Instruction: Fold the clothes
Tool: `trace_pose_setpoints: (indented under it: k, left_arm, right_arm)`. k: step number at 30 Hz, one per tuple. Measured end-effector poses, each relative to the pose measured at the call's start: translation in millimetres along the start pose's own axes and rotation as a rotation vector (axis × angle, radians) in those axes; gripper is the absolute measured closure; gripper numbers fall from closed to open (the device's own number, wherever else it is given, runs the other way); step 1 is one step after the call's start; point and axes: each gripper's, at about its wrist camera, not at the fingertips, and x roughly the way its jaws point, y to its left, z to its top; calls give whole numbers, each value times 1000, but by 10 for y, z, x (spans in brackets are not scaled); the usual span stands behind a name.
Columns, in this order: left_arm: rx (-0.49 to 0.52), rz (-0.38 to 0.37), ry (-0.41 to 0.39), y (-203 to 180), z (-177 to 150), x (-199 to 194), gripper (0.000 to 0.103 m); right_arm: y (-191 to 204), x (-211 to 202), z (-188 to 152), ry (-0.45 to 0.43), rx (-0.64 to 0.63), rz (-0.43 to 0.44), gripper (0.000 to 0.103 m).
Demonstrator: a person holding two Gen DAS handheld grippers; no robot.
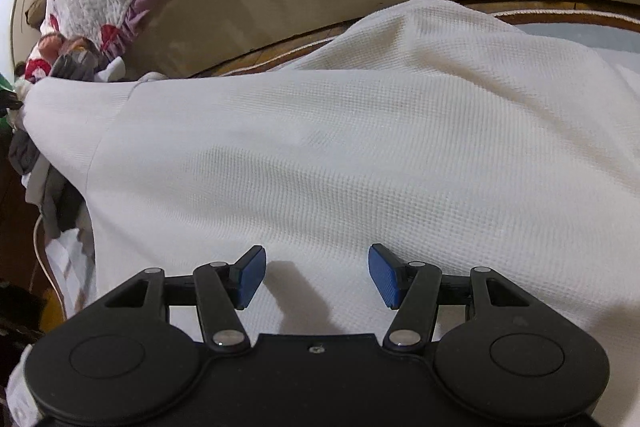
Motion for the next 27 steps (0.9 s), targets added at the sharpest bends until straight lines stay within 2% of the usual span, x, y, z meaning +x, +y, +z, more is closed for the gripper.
trace_pose_setpoints:
  k: [2,4,8,10,11,13,16,19,21,22,23,24,25,26,27]
  left_arm:
    - [32,-17,-24,-93,-106,-92,42]
    - [63,-90,-108,-178,-172,-340,42]
    - [58,-265,-272,-424,-427,-1093,42]
    - [80,-366,-347,-608,-541,-1495,37]
    - [120,-439,-365,-753,-572,-1654,34]
    - [203,-609,-348,-1099,-604,-1922,33]
    - [296,-807,-277,-1704,-669,-2198,33]
    - [474,-862,-297,-2355,-926,-2366,30]
    - [560,-840,-261,-2667,-1141,-2336,30]
    - [565,-843,-195,-2765,-1242,-2227,30]
    - [566,-835,-126,-2765,-1346,-2120,35]
    - [566,-825,-57,-2761,-1450,-2012,70]
    - [565,-815,12,-2756,-1555,-1904,91]
    - [564,-805,80,-2751,-1659,-1797,100]
    - [563,-794,149,-2747,-1764,-1689,100]
  right_arm:
    - [20,-4,16,2,-8,-8,41]
    - [48,-25,53,-10,-29,-29,41]
    - [32,-162,164,-88,-33,-74,41]
    - [11,-238,224,-130,-28,-93,41]
    - [-17,-271,248,-147,-15,-104,41]
    - [-44,-301,281,-163,4,-126,41]
    - [-40,-330,299,-180,-8,-177,41]
    - [-52,-351,289,-182,-26,-191,41]
    - [-60,-365,283,-184,-37,-200,41]
    - [-63,-372,279,-185,-43,-204,41]
    - [-67,-380,276,-185,-49,-209,41]
    - [-71,-387,273,-186,-55,-213,41]
    - [-75,-395,275,-189,-59,-217,41]
    - [-80,-403,277,-191,-63,-220,41]
    - [-87,-416,274,-192,-67,-220,41]
